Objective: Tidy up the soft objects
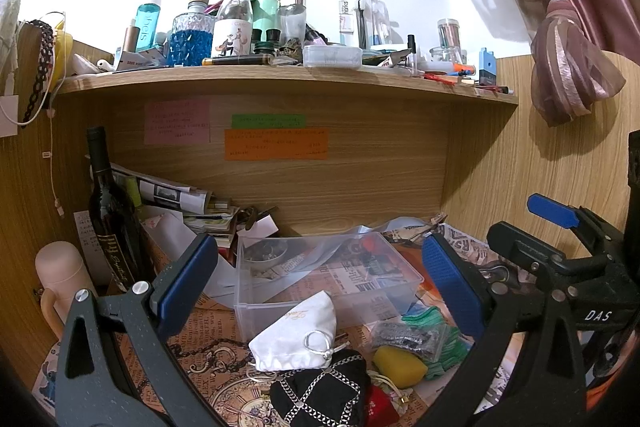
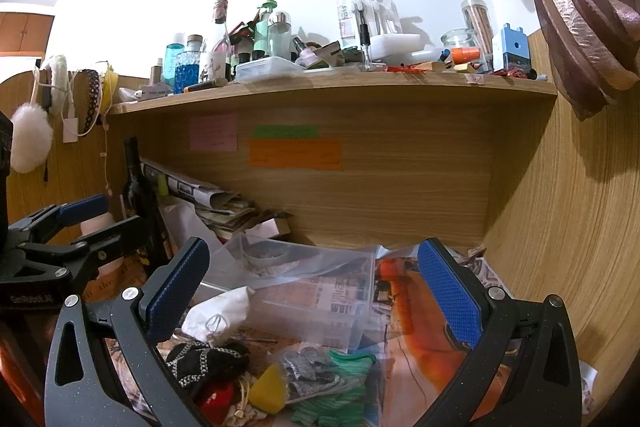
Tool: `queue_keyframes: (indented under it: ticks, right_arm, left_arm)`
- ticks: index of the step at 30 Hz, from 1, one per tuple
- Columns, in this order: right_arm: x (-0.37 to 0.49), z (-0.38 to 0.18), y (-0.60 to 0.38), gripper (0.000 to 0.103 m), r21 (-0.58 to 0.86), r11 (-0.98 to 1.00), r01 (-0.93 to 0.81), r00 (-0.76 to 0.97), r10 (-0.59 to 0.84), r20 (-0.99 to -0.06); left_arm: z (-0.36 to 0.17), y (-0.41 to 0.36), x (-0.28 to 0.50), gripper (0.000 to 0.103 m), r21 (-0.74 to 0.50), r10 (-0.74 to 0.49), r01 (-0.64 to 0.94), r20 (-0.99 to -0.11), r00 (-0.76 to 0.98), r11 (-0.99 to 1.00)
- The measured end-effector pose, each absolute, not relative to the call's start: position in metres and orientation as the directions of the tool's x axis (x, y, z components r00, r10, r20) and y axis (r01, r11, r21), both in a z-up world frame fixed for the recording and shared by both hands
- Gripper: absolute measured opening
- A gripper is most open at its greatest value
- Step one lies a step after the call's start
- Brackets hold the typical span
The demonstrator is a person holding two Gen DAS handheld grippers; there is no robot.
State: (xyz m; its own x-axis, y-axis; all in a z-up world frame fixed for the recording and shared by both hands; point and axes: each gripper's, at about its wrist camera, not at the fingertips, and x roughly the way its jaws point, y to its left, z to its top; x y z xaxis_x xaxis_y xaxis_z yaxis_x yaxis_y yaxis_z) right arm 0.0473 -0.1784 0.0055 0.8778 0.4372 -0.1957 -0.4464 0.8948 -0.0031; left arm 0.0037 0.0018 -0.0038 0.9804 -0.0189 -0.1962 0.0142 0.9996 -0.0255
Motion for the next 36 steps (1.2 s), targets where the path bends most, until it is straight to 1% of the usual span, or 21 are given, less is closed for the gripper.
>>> queue_keyframes:
  ticks: [15,18,20,23,28,32,36]
  right_arm:
    - [0.046,0.006,-0.178,0.103,-0.005,0.894,-0.448,0.877,0.438,-0.197]
    - [0.046,0.006,-0.177,0.103,-0.01,0.896,-0.444,0.879,0.434,-0.195]
    - [0.048,0.004,-0.178,0.103,-0.014,0.898,-0.439,0.881,0.428,-0.202]
    - [0.056,-0.002,-0.18,0.103,-0.006,0.899,-0.437,0.874,0.424,-0.238]
    - [0.077,-0.02,-0.188,0.103,0.02,0.902,-0.43,0.848,0.412,-0.332]
    - [0.098,-0.041,-0.193,0.103,0.023,0.906,-0.422,0.817,0.391,-0.423]
    - [0.115,-0.065,-0.198,0.103,0.024,0.908,-0.418,0.776,0.37,-0.511]
  left_arm:
    - [-0.002,0.001,0.003,0.103,-0.026,-0.018,0.013,-0.193,0.981,1.0]
    - [-0.004,0.001,0.005,0.103,-0.029,-0.019,0.013,-0.204,0.979,1.0]
    - [-0.008,0.003,0.01,0.103,-0.035,-0.023,0.015,-0.23,0.973,0.999]
    - [-0.018,0.006,0.022,0.103,-0.043,-0.023,0.011,-0.282,0.959,0.999]
    - [-0.04,0.015,0.045,0.103,-0.071,-0.044,0.018,-0.392,0.919,0.997]
    - [-0.06,0.024,0.065,0.103,-0.068,-0.027,-0.006,-0.471,0.882,0.998]
    - [-0.079,0.03,0.086,0.103,-0.065,-0.037,0.002,-0.543,0.839,0.998]
